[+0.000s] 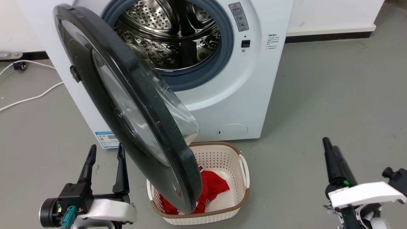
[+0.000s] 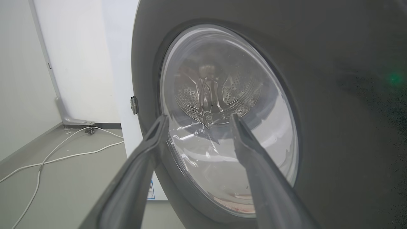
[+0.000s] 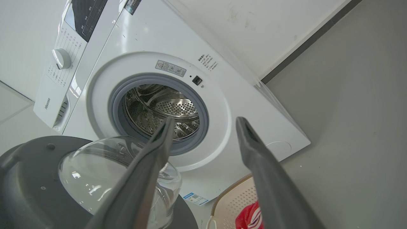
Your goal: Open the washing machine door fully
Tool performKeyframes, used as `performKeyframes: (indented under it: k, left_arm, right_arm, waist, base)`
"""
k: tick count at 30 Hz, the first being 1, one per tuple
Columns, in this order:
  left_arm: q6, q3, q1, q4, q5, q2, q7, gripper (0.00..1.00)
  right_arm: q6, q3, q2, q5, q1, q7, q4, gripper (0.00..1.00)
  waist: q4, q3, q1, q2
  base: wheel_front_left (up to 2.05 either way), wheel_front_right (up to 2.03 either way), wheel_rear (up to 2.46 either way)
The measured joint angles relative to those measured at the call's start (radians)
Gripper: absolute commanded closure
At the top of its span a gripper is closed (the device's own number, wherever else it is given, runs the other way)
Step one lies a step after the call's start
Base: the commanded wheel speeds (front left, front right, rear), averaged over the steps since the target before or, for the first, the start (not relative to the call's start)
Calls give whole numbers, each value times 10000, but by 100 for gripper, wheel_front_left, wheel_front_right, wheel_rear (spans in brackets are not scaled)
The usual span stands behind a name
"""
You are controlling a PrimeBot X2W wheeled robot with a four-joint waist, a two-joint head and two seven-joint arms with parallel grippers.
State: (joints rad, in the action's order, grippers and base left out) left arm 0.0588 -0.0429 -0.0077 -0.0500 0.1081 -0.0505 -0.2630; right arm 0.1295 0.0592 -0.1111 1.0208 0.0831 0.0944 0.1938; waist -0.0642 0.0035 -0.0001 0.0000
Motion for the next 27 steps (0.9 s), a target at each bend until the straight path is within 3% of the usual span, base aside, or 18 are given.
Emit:
performKeyframes:
  k: [5,11,20,24,27]
  left_arm:
    - [-2,-77,13,44,-71,2,0,0]
    - [-17,-173,36,86,-71,2,0,0]
    - [-15,-259,20,123,-73,2,0,0]
    - [-15,-270,13,148,-100,0,0,0]
    - [-15,-267,13,150,-109,0,0,0]
  right_arm:
    - [0,-500,171,-1902,-124,1051,-52,0]
    - [12,-1419,282,-4876,-182,1521,-932,0]
    - [13,-1260,474,-9584,-593,1494,-2917,0]
    - [15,-1060,545,-10679,-951,1335,-3114,0]
    - [15,-1001,575,-10822,-1173,1319,-2694,0]
  waist:
    - [-120,-24,0,0]
    - [-175,-37,1,0]
    - [-181,12,1,0]
    - [-178,23,0,0]
    - [-177,27,0,0]
  base:
    - [0,0,0]
    - [0,0,0]
    - [0,0,0]
    - [0,0,0]
    - [0,0,0]
